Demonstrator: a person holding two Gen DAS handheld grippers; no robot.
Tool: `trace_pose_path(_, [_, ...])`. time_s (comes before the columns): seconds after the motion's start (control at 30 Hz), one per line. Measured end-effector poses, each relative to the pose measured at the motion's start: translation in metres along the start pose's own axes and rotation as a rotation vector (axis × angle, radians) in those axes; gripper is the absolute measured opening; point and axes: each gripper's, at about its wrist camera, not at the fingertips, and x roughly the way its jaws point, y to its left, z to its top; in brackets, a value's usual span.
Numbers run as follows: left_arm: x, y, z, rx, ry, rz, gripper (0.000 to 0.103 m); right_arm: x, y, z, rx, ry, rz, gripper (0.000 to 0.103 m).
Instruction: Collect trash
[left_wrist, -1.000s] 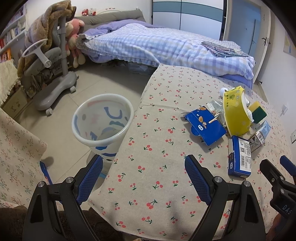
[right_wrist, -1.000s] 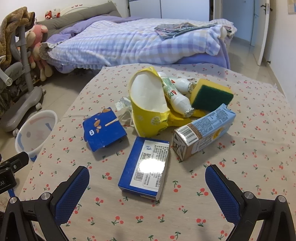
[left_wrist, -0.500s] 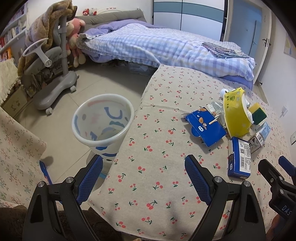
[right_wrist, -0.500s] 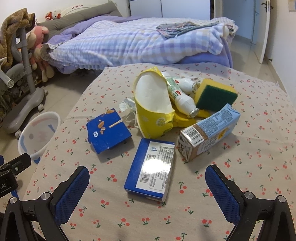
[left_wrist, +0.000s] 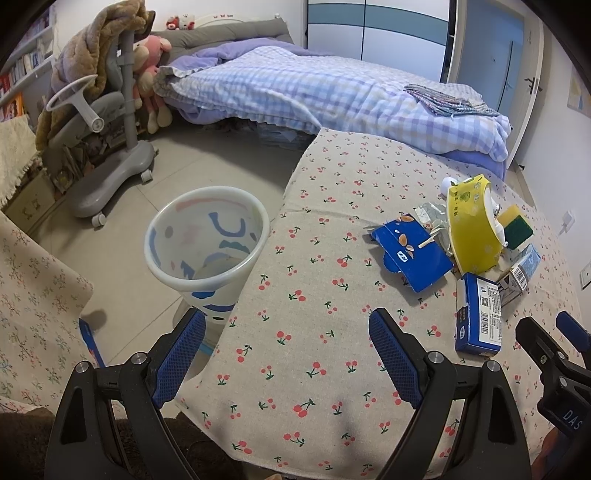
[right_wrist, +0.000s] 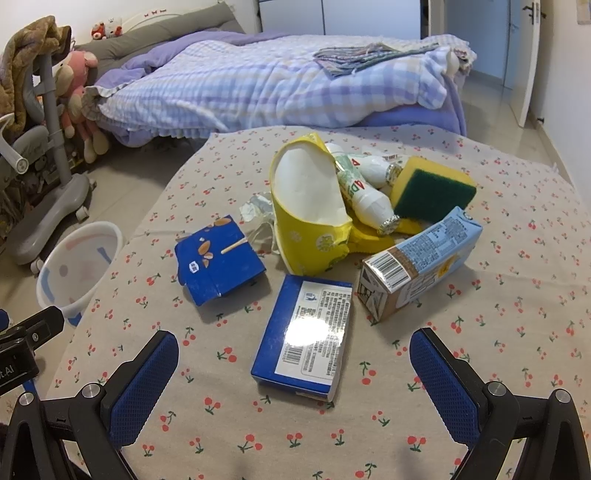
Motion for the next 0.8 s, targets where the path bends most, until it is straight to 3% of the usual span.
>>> trace_pose_path(0.8, [-0.0007, 0.0039, 0.0007, -0.012, -0.005, -0.004, 0.092, -0.0013, -0.0009, 0.0019, 0.005, -0.007, 0.001, 0.103])
